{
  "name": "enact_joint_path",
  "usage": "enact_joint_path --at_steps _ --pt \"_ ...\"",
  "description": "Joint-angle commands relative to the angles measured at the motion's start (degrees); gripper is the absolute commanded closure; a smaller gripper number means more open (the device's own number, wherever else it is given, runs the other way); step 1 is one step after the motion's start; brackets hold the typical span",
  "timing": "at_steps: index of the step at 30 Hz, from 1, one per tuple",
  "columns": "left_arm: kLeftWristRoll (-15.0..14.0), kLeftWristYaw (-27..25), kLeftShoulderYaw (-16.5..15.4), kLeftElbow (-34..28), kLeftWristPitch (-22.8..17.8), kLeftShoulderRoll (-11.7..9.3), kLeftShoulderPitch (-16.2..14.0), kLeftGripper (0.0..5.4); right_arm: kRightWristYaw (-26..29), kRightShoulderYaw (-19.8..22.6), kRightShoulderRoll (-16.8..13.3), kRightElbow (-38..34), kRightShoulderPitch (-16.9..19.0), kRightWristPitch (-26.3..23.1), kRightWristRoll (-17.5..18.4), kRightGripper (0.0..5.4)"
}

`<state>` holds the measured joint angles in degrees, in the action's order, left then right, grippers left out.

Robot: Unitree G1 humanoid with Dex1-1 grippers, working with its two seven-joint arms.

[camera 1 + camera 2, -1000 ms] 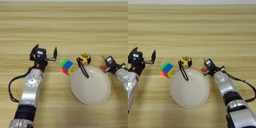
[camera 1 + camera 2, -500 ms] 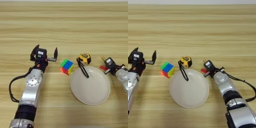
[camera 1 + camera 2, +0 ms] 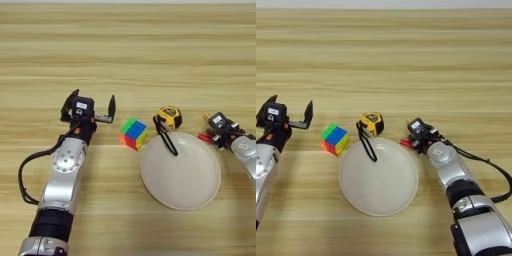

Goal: Move the objects on the table

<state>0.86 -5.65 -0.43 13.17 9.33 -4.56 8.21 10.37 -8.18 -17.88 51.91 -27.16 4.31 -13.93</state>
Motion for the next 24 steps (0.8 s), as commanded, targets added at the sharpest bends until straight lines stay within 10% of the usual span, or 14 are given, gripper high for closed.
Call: enact_joint_path --at_steps 1,24 --pt "-0.1 0.0 0.0 0.3 0.3 -0.1 0.6 0.00 0.0 0.8 0.4 -0.9 -0.8 0.9 1.1 2.01" --pt "0.0 0.3 -0.2 0.3 0.7 -0.1 0.5 0.00 9.2 6.5 4.6 -14.4 2.5 6.6 14.2 0.03"
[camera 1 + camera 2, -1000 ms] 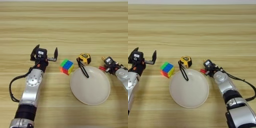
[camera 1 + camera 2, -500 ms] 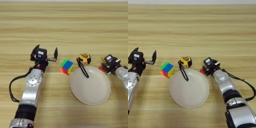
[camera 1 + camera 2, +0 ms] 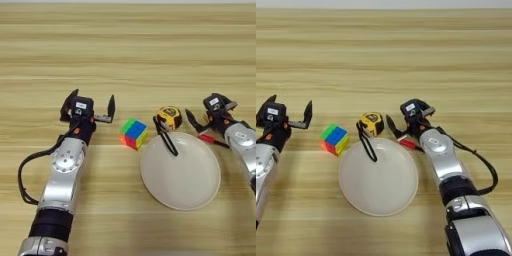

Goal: Move the objects on the table

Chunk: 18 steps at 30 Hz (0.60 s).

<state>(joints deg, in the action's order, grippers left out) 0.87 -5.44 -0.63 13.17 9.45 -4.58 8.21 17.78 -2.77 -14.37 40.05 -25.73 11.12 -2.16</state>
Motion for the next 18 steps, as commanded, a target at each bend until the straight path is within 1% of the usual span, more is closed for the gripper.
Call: enact_joint_path --at_steps 1,6,11,18 --pt "0.0 0.1 0.0 0.3 0.6 -0.1 0.5 0.00 2.1 1.2 1.2 -3.1 1.3 -0.2 2.9 0.03" --pt "0.1 0.1 0.1 0.5 0.7 0.0 0.6 0.00 4.0 1.7 2.2 -5.5 2.0 -1.4 5.1 0.03" --pt "0.2 0.2 0.1 0.6 0.9 0.0 0.6 0.00 5.0 1.2 3.0 -7.3 2.7 -2.4 5.7 0.03" --pt "0.3 0.4 0.3 1.3 1.1 0.1 1.0 0.00 5.2 -0.1 4.9 -7.6 2.7 -3.1 4.7 0.03"
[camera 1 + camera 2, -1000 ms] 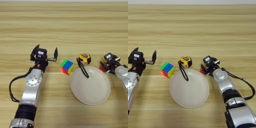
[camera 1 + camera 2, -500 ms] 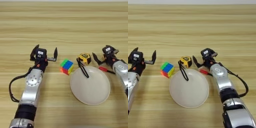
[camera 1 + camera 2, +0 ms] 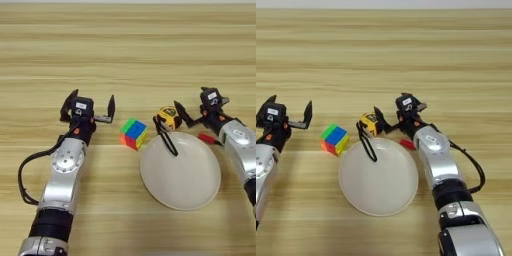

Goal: Move the objects on the table

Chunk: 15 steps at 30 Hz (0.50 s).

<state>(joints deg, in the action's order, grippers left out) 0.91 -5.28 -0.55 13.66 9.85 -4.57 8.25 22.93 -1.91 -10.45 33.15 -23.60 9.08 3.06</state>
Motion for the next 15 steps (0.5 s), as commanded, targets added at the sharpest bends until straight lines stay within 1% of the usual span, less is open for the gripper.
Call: enact_joint_path --at_steps 1,4,8,15 --pt "0.3 0.3 0.2 0.9 0.8 0.1 1.0 0.00 -0.2 -1.6 1.2 -0.5 0.5 -0.9 -1.3 0.03" --pt "0.5 0.6 0.3 1.4 1.0 0.3 1.3 0.00 -0.6 -2.3 1.8 -0.2 0.2 -1.1 -2.0 0.03" --pt "0.7 1.0 0.4 2.2 1.3 0.5 1.8 0.00 -0.7 -2.8 2.7 -0.8 -0.8 -2.7 -2.3 0.03" --pt "1.1 1.5 0.8 3.0 1.7 1.0 2.4 0.00 -0.2 -3.3 2.7 -0.8 -2.4 -6.0 -2.5 0.03"
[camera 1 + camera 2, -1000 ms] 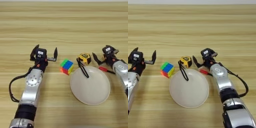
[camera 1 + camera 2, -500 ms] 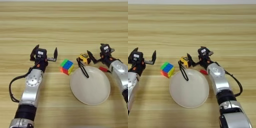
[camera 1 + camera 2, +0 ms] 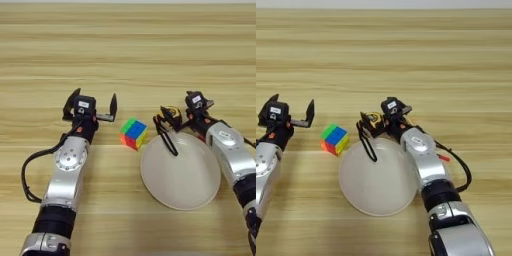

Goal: Move the objects on the table

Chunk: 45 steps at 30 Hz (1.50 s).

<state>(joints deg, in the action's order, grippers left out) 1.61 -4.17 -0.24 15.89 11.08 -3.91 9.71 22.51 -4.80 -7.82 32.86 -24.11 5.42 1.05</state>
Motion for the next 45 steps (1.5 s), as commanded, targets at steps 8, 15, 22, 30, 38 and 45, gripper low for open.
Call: enact_joint_path --at_steps 8,15,22,30,38,45 --pt "0.6 0.9 0.8 1.1 0.7 0.7 1.2 0.00 0.3 -2.6 0.3 1.6 -3.2 -4.9 -2.6 0.03" --pt "0.7 1.0 0.9 1.4 0.8 0.8 1.3 0.00 -0.2 -3.9 0.9 7.7 -5.4 -5.1 -4.7 0.03" --pt "0.7 1.0 1.0 1.5 0.8 0.9 1.4 0.00 -1.3 -4.0 1.7 16.9 -8.8 -4.0 -6.1 0.03" --pt "0.7 1.2 1.1 1.4 0.9 0.9 1.3 0.00 -2.4 -3.4 2.3 24.5 -12.0 -1.3 -6.7 0.03" --pt "0.6 1.0 1.0 0.8 0.9 0.6 0.8 0.00 -2.8 -2.4 3.4 28.7 -13.4 0.9 -6.1 0.03" --pt "0.5 0.9 0.9 0.5 0.9 0.5 0.7 0.00 -2.7 -0.3 4.3 30.6 -14.4 1.0 -5.0 0.18"
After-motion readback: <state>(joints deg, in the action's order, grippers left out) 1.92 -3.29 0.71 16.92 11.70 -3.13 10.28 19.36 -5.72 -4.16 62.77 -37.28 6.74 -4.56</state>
